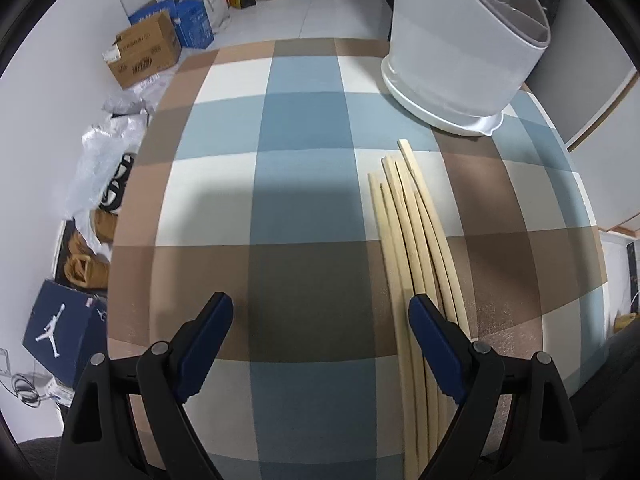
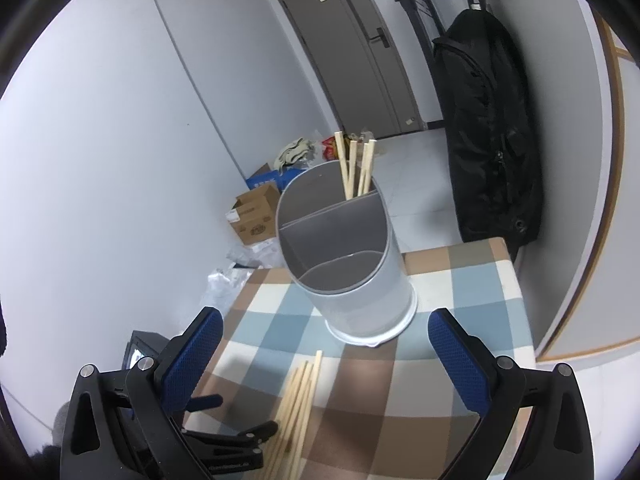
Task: Organize utensils
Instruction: 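Lower the left tool onto the chopsticks on the mat and close on one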
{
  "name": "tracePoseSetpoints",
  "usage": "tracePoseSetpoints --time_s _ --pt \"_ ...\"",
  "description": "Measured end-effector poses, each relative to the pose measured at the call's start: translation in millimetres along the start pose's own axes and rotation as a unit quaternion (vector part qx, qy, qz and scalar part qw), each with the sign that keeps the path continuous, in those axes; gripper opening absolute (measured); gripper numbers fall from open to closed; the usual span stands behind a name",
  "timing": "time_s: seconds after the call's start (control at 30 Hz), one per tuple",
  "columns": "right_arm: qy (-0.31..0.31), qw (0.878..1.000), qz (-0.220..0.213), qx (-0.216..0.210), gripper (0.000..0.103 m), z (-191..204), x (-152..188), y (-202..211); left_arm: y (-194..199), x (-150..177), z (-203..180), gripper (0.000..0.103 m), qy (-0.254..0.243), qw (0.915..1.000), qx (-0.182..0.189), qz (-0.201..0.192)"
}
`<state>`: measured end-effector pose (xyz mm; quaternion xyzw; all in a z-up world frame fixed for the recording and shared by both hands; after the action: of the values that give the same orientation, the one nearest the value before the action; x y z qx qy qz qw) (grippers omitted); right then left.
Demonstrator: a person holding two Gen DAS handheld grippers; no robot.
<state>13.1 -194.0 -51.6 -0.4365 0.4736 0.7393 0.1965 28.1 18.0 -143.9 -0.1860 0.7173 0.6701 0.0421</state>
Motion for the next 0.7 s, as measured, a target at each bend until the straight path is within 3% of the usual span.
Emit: tracePoseSetpoints --time_s 0.2,0.33,0.57,0.7 --pt "-0.004 1.0 0.001 -0.005 0.103 -0.7 -0.5 -0.8 2.3 -3.0 -1.9 0.086 0.01 0.9999 -0.008 -0.001" --pt "-0.012 1.0 0.002 -0.014 0.103 -0.7 -0.5 -0.4 5.1 -4.3 -0.3 0.086 0.028 0.9995 0.011 0.003" --pt "-0.012 1.0 0.001 -0.023 0.103 1.1 -1.6 0.4 -3.5 -2.0 -7.3 0.087 0.006 0.9998 -0.02 0.005" --pt "-0.017 1.0 0.005 -0.026 0.103 0.0 -0.9 0.8 -4.5 -6.9 -3.4 0.087 0.008 0.9998 -0.017 0.005"
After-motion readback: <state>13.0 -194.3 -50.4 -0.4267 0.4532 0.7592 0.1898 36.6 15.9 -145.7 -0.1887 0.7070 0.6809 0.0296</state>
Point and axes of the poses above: each gripper's, at about its wrist camera, not at the fingertips, and y roughly against the way its jaws point, z to its left, x to its underside, the point moved 1 cm from there along -y, roughly the way its jaws point, and after that the axes turned 13 degrees about y, right-handed, at the moved point
